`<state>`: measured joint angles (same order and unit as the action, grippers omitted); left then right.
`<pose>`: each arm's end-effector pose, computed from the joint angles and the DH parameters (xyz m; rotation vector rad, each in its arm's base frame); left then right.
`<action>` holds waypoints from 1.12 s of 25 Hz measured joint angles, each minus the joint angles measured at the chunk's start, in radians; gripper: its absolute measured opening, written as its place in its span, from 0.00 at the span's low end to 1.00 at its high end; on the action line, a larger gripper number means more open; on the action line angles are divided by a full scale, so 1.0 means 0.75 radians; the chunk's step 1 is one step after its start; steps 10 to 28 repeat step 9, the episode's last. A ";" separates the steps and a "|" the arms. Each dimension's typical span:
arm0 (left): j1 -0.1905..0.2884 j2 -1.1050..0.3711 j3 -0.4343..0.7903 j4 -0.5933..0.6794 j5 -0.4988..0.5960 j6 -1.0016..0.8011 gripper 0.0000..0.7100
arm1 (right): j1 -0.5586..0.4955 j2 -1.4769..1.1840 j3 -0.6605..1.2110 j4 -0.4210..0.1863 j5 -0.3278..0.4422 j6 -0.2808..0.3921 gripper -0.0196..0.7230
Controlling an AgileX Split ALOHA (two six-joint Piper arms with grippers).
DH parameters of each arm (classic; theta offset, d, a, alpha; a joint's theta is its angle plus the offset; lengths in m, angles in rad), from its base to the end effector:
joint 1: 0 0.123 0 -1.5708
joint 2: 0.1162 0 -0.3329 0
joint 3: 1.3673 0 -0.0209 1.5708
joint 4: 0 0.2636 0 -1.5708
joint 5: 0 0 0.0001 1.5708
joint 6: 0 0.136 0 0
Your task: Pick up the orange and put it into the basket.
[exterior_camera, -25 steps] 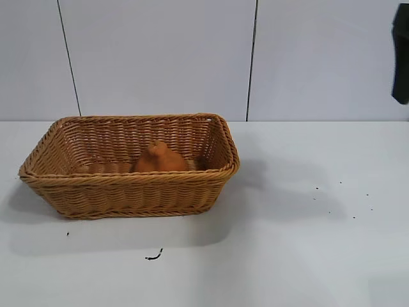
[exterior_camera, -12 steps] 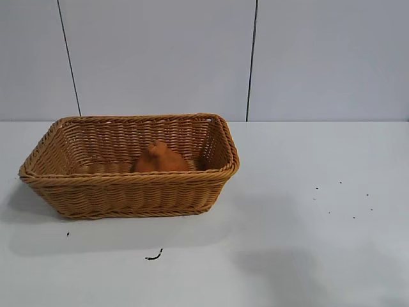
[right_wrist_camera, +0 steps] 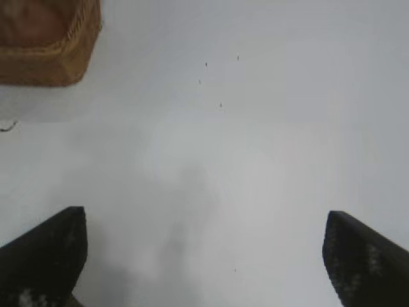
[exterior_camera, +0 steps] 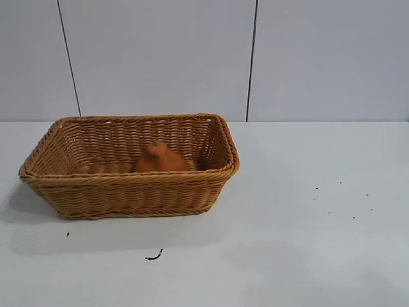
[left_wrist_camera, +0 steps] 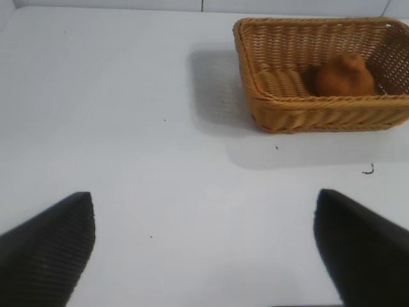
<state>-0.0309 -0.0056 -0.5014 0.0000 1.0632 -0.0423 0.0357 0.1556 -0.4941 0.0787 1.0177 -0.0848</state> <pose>-0.0029 0.0001 0.2631 -0.0116 2.0400 -0.0459 0.0231 0.0099 0.2646 -0.1240 2.1570 0.0679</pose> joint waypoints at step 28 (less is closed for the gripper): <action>0.000 0.000 0.000 0.000 0.002 0.000 0.94 | 0.000 -0.212 0.003 0.001 0.003 0.000 0.96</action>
